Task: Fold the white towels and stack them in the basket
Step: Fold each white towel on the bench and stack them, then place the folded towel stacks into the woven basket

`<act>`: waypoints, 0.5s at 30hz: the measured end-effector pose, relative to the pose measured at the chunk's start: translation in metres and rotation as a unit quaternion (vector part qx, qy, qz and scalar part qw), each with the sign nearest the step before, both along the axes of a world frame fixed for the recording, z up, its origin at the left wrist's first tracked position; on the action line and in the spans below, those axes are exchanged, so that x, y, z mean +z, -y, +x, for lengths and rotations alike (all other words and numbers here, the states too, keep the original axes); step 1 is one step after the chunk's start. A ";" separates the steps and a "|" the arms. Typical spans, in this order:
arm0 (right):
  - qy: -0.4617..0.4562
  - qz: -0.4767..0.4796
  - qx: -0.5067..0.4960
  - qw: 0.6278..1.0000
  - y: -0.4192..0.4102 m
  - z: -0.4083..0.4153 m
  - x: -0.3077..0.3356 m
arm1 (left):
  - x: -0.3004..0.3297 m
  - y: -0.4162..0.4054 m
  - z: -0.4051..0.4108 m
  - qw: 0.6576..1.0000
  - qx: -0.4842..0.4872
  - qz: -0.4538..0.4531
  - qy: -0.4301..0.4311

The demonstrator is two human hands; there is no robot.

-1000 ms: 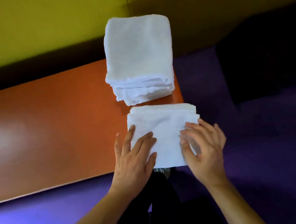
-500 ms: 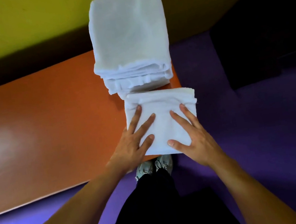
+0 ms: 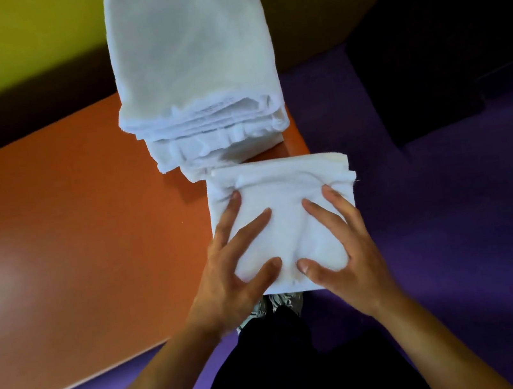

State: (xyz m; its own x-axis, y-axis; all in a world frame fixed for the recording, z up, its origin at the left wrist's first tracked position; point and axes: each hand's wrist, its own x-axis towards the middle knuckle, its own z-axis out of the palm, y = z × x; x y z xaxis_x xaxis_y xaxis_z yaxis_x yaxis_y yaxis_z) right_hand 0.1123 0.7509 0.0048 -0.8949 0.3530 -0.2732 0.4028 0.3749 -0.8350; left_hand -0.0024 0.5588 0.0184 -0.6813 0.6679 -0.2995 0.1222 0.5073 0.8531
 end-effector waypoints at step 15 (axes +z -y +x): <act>-0.047 -0.029 -0.051 0.997 -0.001 0.005 0.025 | 0.035 -0.017 0.003 0.998 0.048 -0.008 0.035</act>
State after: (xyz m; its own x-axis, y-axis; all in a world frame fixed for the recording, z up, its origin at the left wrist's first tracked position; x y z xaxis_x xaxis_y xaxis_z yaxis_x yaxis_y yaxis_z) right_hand 0.1170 0.7520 0.0296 -0.8776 0.4296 -0.2129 0.3558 0.2858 -0.8898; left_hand 0.0010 0.5763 0.0531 -0.7198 0.5948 -0.3579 0.0127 0.5267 0.8499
